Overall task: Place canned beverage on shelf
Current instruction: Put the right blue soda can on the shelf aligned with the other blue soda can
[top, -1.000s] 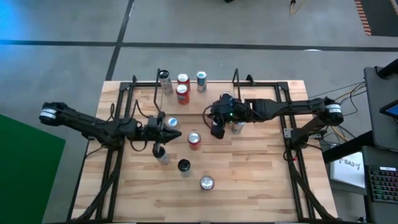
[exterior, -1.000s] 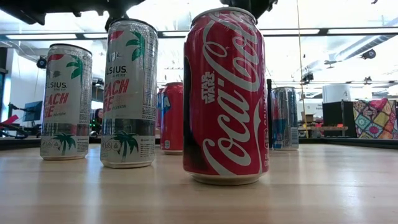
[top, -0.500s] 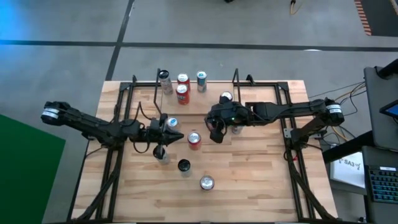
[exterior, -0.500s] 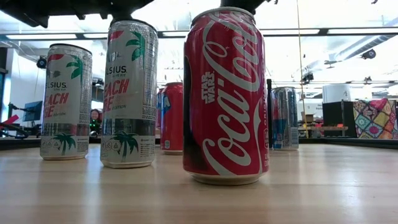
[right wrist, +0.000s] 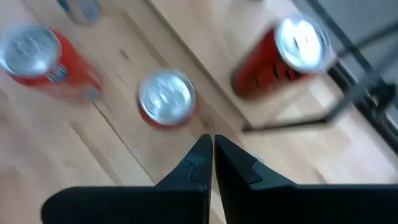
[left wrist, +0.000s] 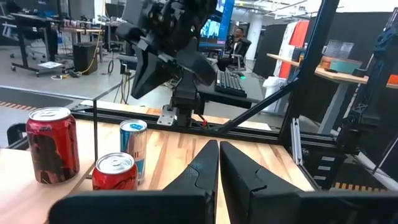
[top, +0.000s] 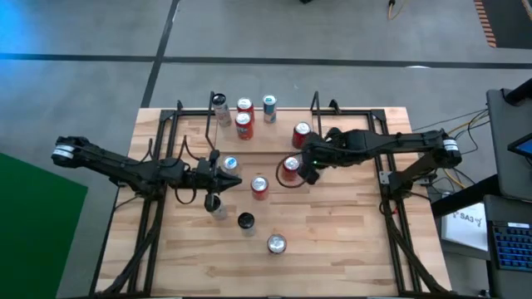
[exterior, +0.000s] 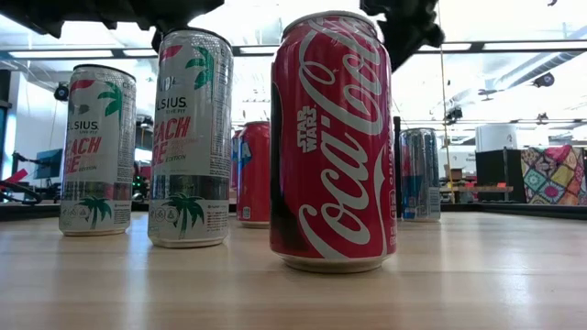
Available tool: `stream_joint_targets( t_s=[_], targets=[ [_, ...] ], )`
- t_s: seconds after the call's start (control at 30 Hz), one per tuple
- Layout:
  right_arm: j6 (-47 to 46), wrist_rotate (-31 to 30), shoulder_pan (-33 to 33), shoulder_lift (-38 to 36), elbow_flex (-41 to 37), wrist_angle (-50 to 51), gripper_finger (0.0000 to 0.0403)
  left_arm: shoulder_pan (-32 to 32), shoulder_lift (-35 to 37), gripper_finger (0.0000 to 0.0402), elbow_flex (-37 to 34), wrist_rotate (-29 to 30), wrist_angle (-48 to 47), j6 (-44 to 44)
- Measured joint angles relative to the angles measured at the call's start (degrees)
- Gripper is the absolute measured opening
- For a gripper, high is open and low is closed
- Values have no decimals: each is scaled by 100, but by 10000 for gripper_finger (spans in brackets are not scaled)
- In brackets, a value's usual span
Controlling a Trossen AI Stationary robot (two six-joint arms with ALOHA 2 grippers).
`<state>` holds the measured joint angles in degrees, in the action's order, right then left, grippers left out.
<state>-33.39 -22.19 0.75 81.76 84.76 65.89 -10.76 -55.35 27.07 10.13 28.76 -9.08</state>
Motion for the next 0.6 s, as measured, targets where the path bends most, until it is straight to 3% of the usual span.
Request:
stream_joint_targets(
  t_s=[0.17,0.6],
  targets=[
    [-661,10,220,0,-94,795,9,0,-11,0,0,0,-44,107],
    [-2345,-22,625,0,-371,1400,9,582,37,0,0,-2,-346,894]
  ],
)
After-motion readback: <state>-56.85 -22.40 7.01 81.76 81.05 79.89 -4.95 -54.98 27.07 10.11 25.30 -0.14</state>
